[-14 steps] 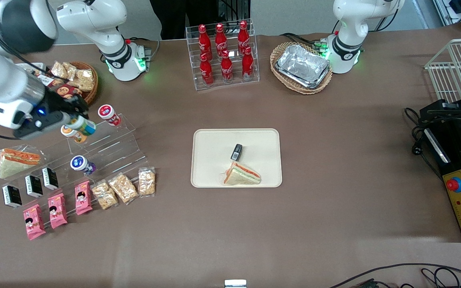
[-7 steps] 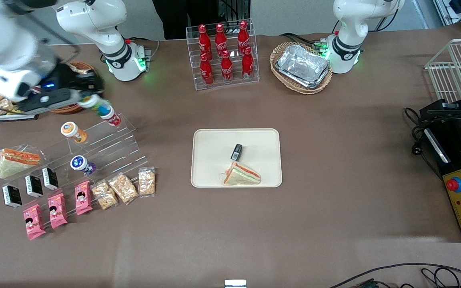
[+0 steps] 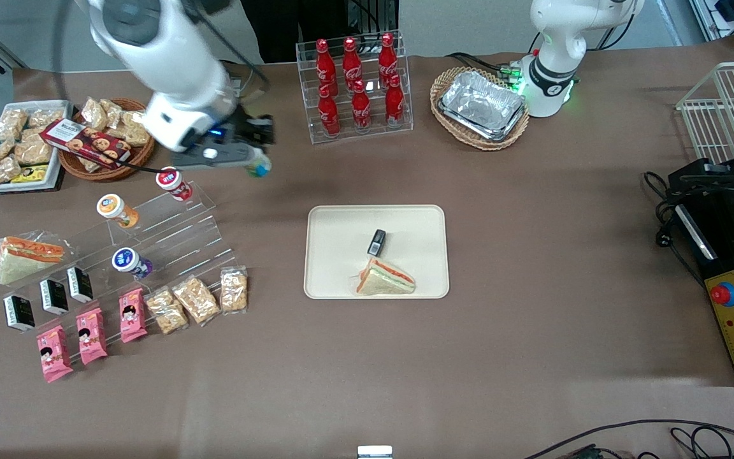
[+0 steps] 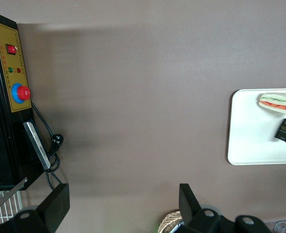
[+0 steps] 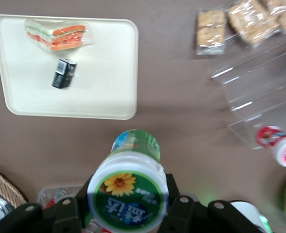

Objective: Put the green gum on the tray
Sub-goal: 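Lift the green tub off the rack and carry it toward the tray, then lower the green tub onto the cream tray beside the black box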

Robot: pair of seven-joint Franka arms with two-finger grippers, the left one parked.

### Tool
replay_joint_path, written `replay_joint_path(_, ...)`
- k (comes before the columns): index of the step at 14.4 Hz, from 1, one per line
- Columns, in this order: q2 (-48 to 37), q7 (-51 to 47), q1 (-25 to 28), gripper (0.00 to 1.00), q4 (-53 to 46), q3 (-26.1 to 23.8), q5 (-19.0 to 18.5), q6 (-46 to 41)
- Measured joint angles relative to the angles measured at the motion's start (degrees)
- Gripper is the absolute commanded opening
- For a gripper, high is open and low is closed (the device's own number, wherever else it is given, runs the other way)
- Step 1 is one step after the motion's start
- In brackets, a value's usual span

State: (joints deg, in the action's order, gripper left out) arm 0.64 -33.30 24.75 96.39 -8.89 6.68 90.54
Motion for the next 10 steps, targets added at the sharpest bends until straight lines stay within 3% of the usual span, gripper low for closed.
replay_joint_path(3, 4.73, -6.18, 4.48, 0.28, 2.51, -0.15, -0.77, 7.77)
replay_joint_path(8, 9.01, -7.03, 7.21, 0.28, 16.53, -0.14, -0.90, 30.10)
replay_joint_path(10, 10.27, -7.03, 7.92, 0.28, 19.94, -0.14, -0.92, 34.73)
